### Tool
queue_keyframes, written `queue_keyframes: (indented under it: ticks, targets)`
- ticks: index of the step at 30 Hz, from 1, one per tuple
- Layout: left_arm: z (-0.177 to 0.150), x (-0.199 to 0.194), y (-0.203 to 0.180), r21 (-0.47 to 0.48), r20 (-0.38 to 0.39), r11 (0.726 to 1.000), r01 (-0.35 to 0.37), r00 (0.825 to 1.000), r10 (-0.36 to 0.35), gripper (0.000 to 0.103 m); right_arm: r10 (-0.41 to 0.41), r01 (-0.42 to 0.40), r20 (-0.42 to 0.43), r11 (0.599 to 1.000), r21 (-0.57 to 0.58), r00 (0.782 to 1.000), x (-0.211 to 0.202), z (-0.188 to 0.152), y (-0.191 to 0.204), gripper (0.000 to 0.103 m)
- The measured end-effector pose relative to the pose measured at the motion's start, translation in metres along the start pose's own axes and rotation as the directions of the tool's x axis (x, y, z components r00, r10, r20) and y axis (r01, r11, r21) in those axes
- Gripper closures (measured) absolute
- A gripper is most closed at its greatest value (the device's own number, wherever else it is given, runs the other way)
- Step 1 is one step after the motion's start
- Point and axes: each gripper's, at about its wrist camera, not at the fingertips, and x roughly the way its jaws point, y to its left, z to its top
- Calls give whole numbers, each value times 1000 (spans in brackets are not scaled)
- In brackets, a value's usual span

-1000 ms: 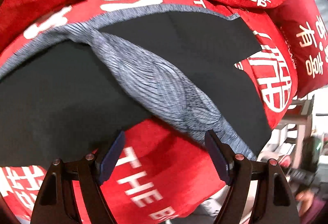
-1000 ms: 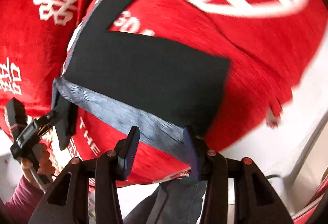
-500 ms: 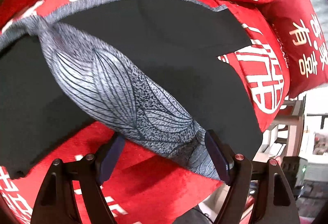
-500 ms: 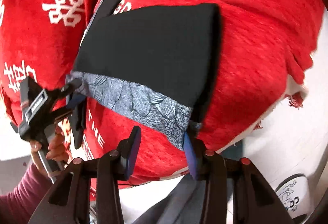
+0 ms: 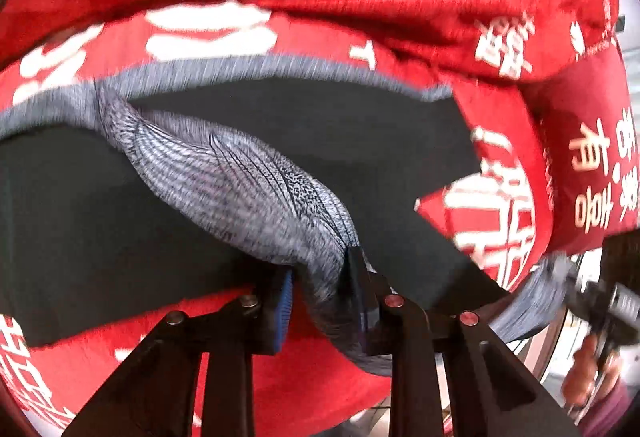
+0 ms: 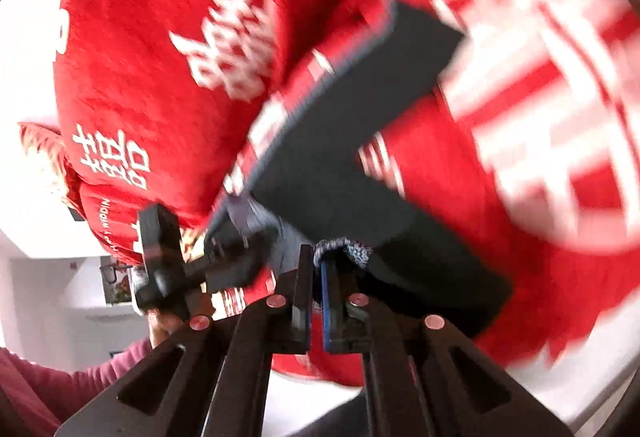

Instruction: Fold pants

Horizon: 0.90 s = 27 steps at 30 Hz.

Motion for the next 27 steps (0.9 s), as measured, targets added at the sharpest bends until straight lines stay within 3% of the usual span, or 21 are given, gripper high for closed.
queue_keyframes:
  ticks: [6, 10, 12, 13, 16, 18, 23, 24, 27]
  targets:
    - [63, -2, -14, 16, 83, 998, -55, 995, 54, 76, -94, 95, 8, 991, -96, 995, 22, 121, 14, 100]
    - [85, -1, -15, 8, 94, 990, -144, 985, 143, 75, -197, 192, -31, 973, -126, 980, 58, 176, 8, 99]
    - [86, -1, -13, 10, 92, 986, -167, 982, 165, 65, -222, 214, -56, 970, -117, 973, 72, 194, 2, 95]
    - [85, -2, -13, 13, 107, 980, -198, 975, 195, 51, -234, 226, -70, 968, -110, 970, 77, 201, -1, 95]
    - [83, -1, -11, 18, 118, 971, -237, 965, 234, 49, -273, 264, -56, 956, -130, 960, 79, 211, 1, 77]
    - [82, 1, -7, 1, 102, 967, -254, 962, 253, 49, -289, 282, -22, 947, -151, 957, 71, 214, 4, 51]
    - [79, -15, -4, -23, 142, 955, -296, 945, 296, 49, -310, 315, 58, 939, -136, 949, 35, 209, -2, 49]
    - [79, -18, -2, -28, 150, 951, -309, 939, 310, 49, -311, 315, 51, 942, -112, 949, 30, 205, -10, 49]
    - [80, -17, 11, -63, 115, 954, -294, 947, 299, 49, -254, 254, -28, 967, -5, 967, 35, 177, -41, 50]
